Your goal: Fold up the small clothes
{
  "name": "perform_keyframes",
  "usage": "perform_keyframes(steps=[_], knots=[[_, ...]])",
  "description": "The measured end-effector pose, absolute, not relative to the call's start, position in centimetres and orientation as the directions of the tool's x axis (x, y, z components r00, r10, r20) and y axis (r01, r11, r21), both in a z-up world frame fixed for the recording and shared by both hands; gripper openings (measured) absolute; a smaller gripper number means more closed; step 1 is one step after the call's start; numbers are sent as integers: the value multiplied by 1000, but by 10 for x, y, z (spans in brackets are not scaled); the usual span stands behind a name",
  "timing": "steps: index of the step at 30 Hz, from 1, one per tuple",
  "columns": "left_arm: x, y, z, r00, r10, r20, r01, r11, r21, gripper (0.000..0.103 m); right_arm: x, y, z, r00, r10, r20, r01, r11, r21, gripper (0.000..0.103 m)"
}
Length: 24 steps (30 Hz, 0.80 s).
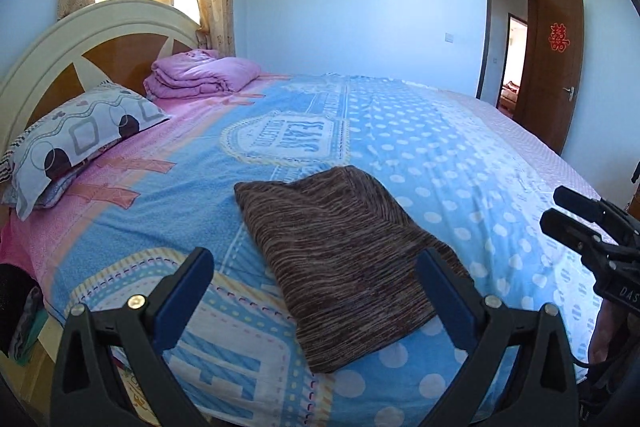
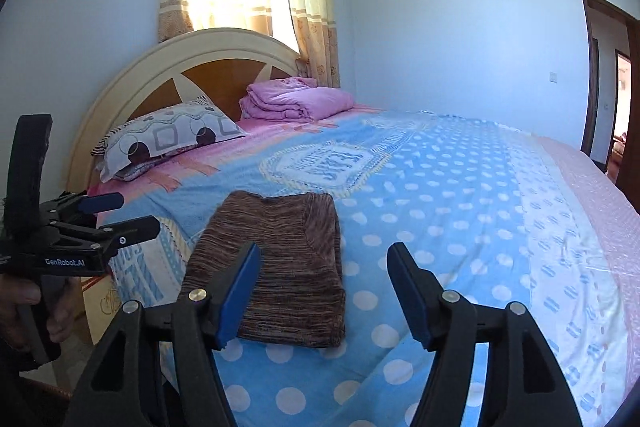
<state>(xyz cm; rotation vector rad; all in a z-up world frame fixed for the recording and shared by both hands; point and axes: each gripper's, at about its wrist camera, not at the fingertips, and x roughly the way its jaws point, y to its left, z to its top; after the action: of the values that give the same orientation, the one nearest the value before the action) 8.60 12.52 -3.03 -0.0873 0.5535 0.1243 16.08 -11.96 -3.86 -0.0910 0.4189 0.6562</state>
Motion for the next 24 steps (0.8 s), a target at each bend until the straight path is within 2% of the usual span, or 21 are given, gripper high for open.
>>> perform_keyframes(steps=[24], knots=[[86, 131, -34, 838, 96, -537, -152, 986, -61, 103, 158, -120, -42, 701, 579, -416, -612, 788, 67, 67]])
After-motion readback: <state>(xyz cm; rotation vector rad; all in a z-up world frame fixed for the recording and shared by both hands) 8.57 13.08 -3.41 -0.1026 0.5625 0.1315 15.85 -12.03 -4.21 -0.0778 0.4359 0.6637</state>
